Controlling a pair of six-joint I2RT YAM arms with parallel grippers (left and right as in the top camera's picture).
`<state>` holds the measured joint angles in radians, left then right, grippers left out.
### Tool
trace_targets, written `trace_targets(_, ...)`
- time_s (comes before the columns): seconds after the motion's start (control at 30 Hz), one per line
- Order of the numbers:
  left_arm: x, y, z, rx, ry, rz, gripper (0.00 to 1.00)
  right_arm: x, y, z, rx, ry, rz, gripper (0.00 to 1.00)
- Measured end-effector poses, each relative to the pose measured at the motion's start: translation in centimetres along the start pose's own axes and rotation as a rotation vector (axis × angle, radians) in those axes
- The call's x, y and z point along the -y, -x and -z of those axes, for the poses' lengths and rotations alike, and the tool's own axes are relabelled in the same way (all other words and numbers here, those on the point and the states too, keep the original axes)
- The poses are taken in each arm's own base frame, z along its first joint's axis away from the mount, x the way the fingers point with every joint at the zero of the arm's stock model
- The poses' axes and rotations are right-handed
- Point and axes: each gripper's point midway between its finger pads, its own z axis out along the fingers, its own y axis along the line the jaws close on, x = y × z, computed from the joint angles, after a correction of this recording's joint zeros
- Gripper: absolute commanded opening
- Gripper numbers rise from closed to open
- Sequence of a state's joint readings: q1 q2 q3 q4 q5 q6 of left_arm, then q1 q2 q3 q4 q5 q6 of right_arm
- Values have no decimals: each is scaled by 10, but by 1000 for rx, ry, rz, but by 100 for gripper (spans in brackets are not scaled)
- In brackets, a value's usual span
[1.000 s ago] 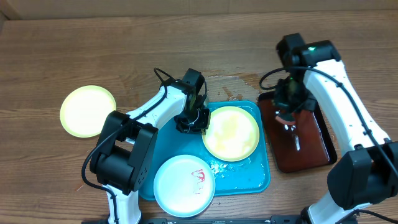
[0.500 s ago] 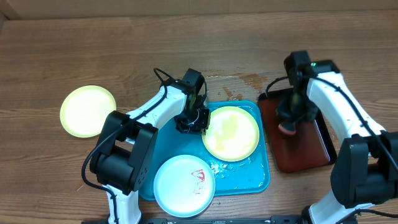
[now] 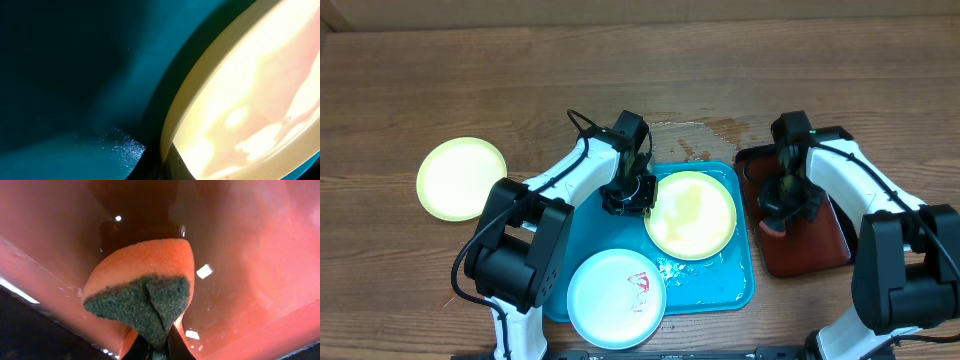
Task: Clean dirty plates on tray and stack at the side
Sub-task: 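Carry the sponge with the right gripper onto the dark red tray, then release the sponge and raise the right gripper away to the upper right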
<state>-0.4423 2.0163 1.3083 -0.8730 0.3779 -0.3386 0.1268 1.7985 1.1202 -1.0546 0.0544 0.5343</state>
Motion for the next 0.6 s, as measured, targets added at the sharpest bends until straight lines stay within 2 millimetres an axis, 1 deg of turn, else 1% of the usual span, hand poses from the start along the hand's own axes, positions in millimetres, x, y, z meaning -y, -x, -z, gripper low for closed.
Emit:
trace_targets(0.03,0,0,0,0,0,0,4,1,-2,-1,-7,-3,3,51)
trace_targets(0.07,0,0,0,0,0,0,4,1,-3,-2,-8,-3,2,82)
trace_targets(0.1,0,0,0,-1,0,0,4,1,-2,-2,-8,-2,7,100)
trace_targets(0.3,-1,0,0,-1,0,4,4,2,-3,-1,-14,-5,27,100)
trace_targets(0.4,-1,0,0,-1,0,4,4,0,0,10,-12,-4,41,100)
trace_targets(0.5,-1,0,0,-1,0,5,4,-6,12,35,14,7,50,100)
trace_targets(0.6,-1,0,0,-2,0,5,4,-16,32,77,82,38,57,100)
